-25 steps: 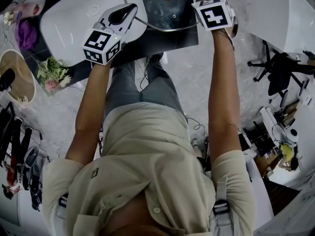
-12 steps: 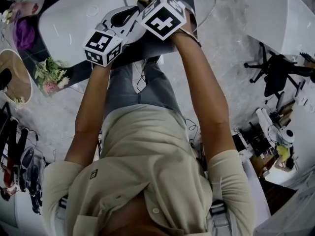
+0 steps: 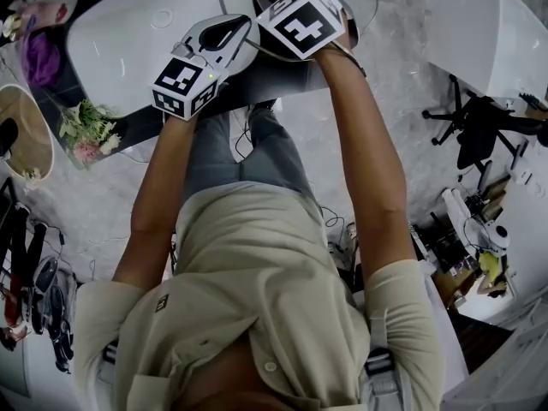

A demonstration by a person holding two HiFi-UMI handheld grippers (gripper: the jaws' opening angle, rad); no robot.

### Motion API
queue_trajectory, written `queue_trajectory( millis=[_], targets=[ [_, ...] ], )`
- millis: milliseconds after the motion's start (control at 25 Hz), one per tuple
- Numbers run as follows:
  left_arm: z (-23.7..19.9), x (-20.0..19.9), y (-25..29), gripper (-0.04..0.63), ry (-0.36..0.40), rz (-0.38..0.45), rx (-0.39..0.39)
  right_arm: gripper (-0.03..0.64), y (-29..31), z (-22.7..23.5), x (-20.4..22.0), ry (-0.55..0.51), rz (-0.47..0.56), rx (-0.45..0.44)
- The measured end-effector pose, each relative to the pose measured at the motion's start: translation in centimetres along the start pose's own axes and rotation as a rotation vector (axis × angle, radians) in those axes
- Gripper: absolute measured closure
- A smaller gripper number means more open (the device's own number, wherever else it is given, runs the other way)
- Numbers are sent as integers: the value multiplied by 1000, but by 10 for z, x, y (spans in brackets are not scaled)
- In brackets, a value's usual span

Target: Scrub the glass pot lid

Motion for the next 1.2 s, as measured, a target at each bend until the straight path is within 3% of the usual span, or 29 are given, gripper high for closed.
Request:
queue_trajectory(
  millis=[160,320,480,680,920,1040,1200],
  targets=[
    [1,0,0,578,16,-24,4,568,8,47,32,133,-28,54],
    [2,-3,-1,578,22,-23,11,568,-2,121,74,265,-59,238],
    [3,-4,0,578,23,-23,11,568,-16,165,101,310,-75,396],
    [0,-7,1,578,24,-28,10,566,-18,176,93,304,-35,452],
    [1,-8,3,578,22,-25,10,568,-6,158,89,341,-64,405],
    [3,-7,4,578,20,-23,15,568,1,144,64,298,-12,387],
    [5,-5,6,578,15,-21,21,568,14,105,32,233,20,297]
  ],
)
Point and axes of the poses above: the fingertips, and each gripper's own axes: y forward along the fingers, z to its right, x out of its underside, the point moved 3 cm from there along -y, backward along the fingers, and after that the axes turned 14 degrees about x, right-handed, at the moved point
